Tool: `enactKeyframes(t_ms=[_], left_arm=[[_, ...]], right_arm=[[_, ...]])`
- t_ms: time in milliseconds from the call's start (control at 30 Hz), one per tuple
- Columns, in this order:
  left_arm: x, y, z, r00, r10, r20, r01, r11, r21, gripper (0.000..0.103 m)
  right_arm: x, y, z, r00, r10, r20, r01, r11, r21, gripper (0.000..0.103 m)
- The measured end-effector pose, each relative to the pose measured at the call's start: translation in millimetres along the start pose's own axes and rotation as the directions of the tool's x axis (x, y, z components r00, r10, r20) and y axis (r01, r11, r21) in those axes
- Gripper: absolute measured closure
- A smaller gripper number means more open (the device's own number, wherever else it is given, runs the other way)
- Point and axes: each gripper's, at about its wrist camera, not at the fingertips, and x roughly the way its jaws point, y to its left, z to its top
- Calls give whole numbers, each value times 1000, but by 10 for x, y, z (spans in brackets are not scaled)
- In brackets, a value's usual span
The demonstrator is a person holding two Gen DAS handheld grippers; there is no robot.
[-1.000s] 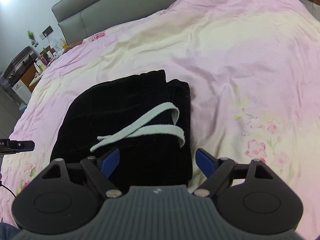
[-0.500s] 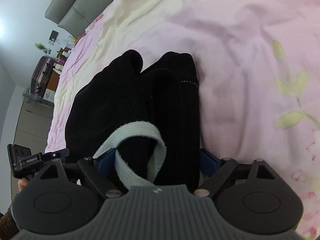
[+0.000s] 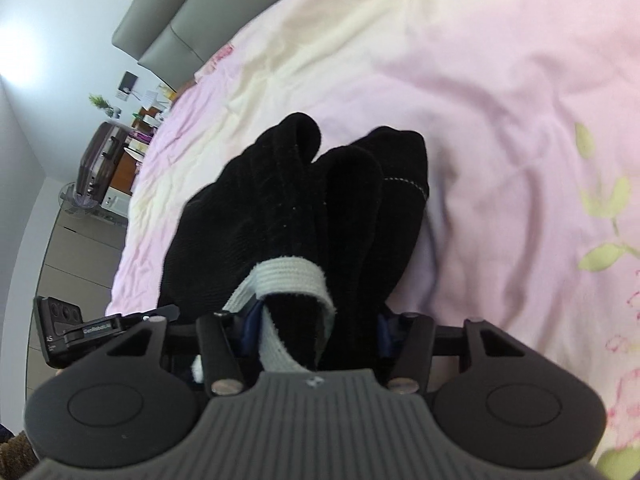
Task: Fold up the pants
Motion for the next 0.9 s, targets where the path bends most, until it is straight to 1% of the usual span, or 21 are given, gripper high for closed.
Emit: enactKeyframes(t_ms=[67, 167, 300, 367, 467, 600, 733, 833, 900], left_arm=[[-128, -66, 7, 1000, -10, 4, 10, 1000, 12, 77], [-355, -174, -11, 1000, -11, 22, 10, 999, 42, 77], [-803, -156, 13, 997, -28, 67, 26, 999, 41, 78], [-1077, -133, 56, 996, -15, 88, 10, 998, 56, 78], [-1554, -34, 152, 992, 26, 121, -37, 996, 85, 78], [-2198, 225, 265, 983, 94, 158, -112, 988, 105, 78], [-2777, 541, 413, 966, 181, 187, -204, 973, 111, 78], [-3045, 831, 504, 952, 236, 197, -259, 960, 105, 78], [-3127, 1042, 549, 946, 260, 192, -283, 953, 104, 78]], right_arm=[[-121, 207, 6, 1000, -3, 7, 4, 999, -35, 55], [-312, 514, -15, 1000, -13, 17, 14, 996, -86, 56], [-542, 941, -70, 999, -3, 34, 7, 991, -135, 56], [-607, 1173, -118, 999, 7, 41, -1, 988, -153, 56], [-598, 1568, -220, 998, 40, 48, -31, 984, -175, 56], [-384, 2155, -373, 993, 110, 47, -99, 975, -197, 56], [17, 2733, -530, 983, 184, 24, -176, 965, -196, 56], [418, 3108, -676, 972, 234, -1, -231, 956, -179, 56], [699, 3284, -773, 966, 259, -15, -258, 953, -160, 56]])
